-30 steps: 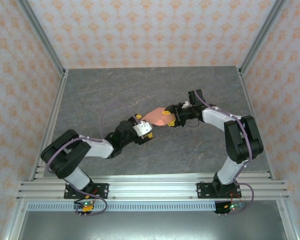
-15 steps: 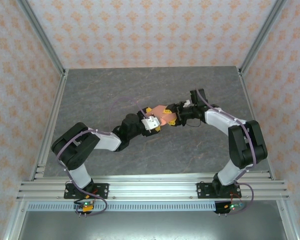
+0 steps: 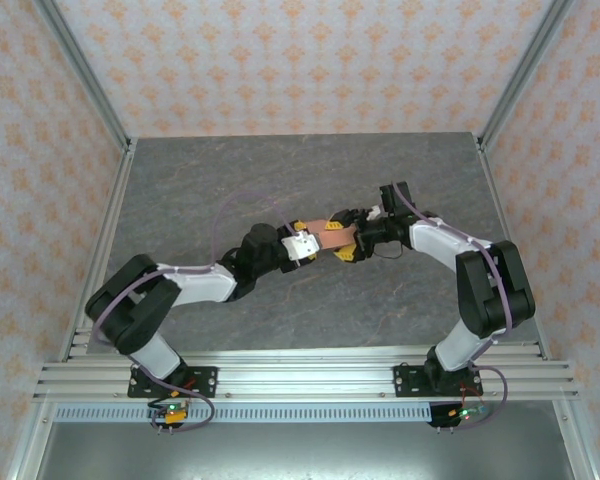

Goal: Fold the paper box

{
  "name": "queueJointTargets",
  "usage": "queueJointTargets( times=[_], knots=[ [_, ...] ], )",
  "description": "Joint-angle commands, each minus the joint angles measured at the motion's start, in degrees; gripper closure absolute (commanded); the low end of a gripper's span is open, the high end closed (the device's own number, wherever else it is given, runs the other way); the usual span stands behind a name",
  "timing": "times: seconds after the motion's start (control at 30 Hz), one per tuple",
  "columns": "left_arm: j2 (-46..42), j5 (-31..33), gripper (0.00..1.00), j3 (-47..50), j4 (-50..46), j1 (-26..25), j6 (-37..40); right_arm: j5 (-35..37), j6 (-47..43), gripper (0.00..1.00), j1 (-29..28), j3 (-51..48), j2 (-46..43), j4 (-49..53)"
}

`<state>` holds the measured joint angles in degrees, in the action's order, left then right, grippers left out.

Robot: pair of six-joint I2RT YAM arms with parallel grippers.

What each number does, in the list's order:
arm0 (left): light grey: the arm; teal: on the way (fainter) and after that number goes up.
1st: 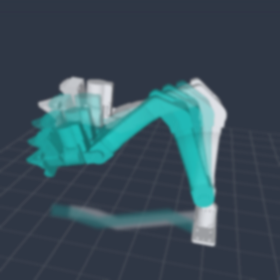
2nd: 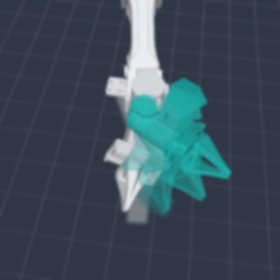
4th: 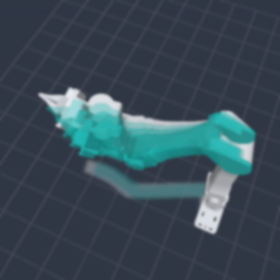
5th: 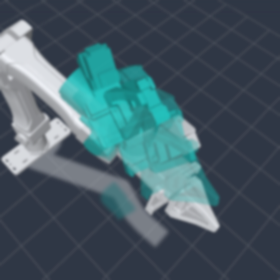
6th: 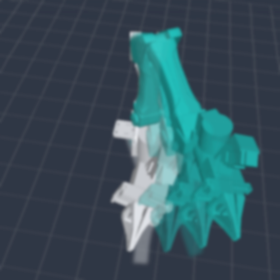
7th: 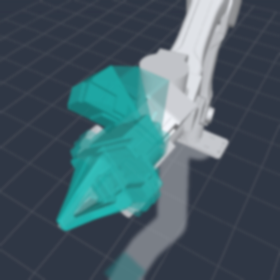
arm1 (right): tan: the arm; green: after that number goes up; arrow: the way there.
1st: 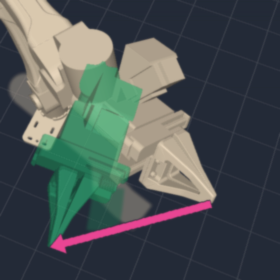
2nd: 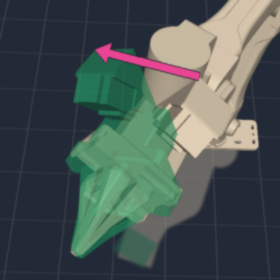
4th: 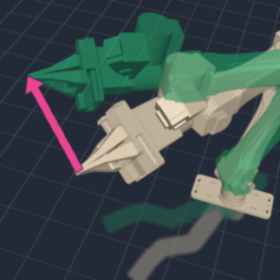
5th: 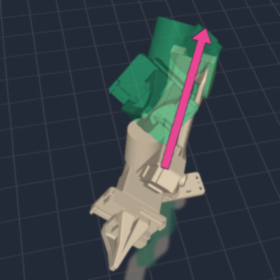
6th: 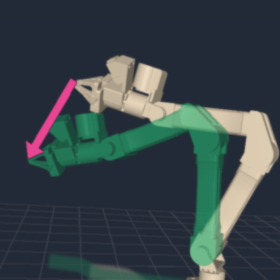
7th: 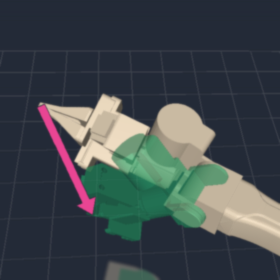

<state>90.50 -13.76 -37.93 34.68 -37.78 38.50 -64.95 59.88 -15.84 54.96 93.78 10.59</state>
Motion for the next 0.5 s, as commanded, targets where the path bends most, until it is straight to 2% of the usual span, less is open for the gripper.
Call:
queueJointTargets(
  times=[0.0,0.1,0.27,0.37,0.47],
  knots=[
    [-6.20,4.25,0.40,-1.23,-12.58,0.07,-1.24,0.45,-5.62,0.27,2.12,2.69,-3.03,5.48],
    [-9.77,4.61,0.41,-5.82,-26.78,0.03,-2.19,2.76,-10.36,0.24,4.64,3.24,-5.37,6.34],
    [-9.50,4.16,0.41,-13.51,-39.76,-0.02,-2.83,4.02,-11.97,0.23,8.90,4.76,-3.32,3.01],
    [-8.71,3.84,0.41,-14.12,-38.31,-0.01,-3.16,9.40,-16.19,0.23,9.41,5.75,-2.49,6.08],
    [-8.50,3.09,0.40,-12.78,-33.52,1.29,-6.63,13.96,-19.20,0.22,9.18,4.51,-3.15,7.47]
  ],
)
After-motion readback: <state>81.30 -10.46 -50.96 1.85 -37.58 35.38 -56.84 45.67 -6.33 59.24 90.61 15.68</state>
